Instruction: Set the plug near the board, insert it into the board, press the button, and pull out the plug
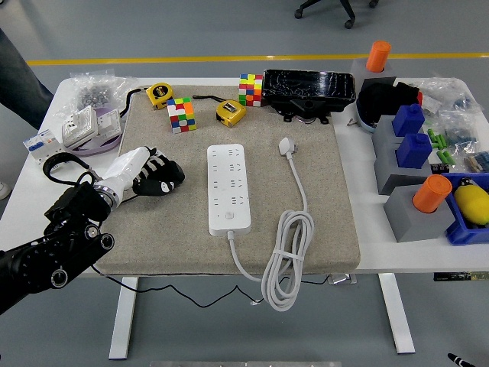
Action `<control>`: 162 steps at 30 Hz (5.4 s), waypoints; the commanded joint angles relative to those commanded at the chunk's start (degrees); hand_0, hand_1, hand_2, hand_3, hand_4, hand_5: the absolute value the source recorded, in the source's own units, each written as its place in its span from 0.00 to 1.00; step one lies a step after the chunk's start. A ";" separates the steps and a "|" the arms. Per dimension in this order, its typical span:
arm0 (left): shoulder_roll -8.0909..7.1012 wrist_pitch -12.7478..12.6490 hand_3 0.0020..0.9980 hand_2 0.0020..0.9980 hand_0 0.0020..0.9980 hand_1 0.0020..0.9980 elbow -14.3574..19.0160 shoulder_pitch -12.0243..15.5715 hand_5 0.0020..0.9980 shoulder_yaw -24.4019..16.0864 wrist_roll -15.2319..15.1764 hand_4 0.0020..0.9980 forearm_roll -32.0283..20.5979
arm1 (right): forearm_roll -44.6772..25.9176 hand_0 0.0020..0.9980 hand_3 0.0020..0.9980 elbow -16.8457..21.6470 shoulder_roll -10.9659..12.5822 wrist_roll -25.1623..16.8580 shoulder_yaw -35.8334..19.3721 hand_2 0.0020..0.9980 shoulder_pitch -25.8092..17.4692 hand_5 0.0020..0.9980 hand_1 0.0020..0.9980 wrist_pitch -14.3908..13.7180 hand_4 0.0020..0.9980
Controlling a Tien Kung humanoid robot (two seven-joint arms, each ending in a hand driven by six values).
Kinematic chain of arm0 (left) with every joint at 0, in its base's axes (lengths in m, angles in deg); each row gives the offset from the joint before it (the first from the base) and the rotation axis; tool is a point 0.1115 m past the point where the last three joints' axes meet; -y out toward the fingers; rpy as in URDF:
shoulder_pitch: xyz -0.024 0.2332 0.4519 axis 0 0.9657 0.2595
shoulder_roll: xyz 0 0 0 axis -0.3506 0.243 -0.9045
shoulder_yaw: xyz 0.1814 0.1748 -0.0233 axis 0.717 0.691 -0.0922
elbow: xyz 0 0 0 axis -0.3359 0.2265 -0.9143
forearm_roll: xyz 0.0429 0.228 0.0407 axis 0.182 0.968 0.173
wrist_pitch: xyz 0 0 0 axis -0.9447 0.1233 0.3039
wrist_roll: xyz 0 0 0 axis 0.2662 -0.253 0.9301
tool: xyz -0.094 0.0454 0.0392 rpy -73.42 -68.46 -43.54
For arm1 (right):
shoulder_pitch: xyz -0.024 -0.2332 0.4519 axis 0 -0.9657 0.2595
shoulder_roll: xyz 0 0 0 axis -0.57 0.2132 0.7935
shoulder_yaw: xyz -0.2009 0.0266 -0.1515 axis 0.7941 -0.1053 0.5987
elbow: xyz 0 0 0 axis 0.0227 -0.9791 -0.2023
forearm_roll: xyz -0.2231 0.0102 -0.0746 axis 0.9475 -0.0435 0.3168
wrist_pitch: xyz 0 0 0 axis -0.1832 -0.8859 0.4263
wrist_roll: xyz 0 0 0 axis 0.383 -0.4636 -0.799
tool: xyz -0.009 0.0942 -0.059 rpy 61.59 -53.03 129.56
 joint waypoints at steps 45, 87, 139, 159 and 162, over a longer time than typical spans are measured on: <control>-1.32 -0.98 0.55 0.49 0.35 0.44 -1.91 -11.93 0.00 19.88 -16.56 0.72 -4.89 | -0.85 0.68 0.59 -0.06 0.31 0.09 1.77 0.69 0.12 0.52 0.69 0.04 0.93; -2.70 0.95 0.55 0.48 0.36 0.43 -3.07 -12.43 0.00 20.37 -16.64 0.72 -2.67 | -0.80 0.68 0.60 -0.02 0.05 0.09 1.46 0.69 -0.10 0.53 0.69 0.06 0.93; -8.45 -0.97 0.85 0.84 0.80 0.85 29.72 16.64 0.63 -8.62 1.38 0.72 -4.57 | -0.08 0.68 0.59 0.07 0.11 0.03 1.32 0.69 0.28 0.52 0.69 0.09 0.93; -6.25 3.72 0.90 0.90 0.89 0.93 29.53 15.39 0.67 -6.90 2.92 0.71 -8.97 | -0.06 0.68 0.60 0.28 0.42 0.12 2.09 0.69 0.36 0.52 0.69 0.22 0.93; -5.83 3.82 0.90 0.92 0.92 0.94 29.03 14.79 0.67 -6.52 2.92 0.71 -8.89 | -0.01 0.68 0.59 0.32 0.39 0.12 2.02 0.69 0.26 0.52 0.69 0.23 0.93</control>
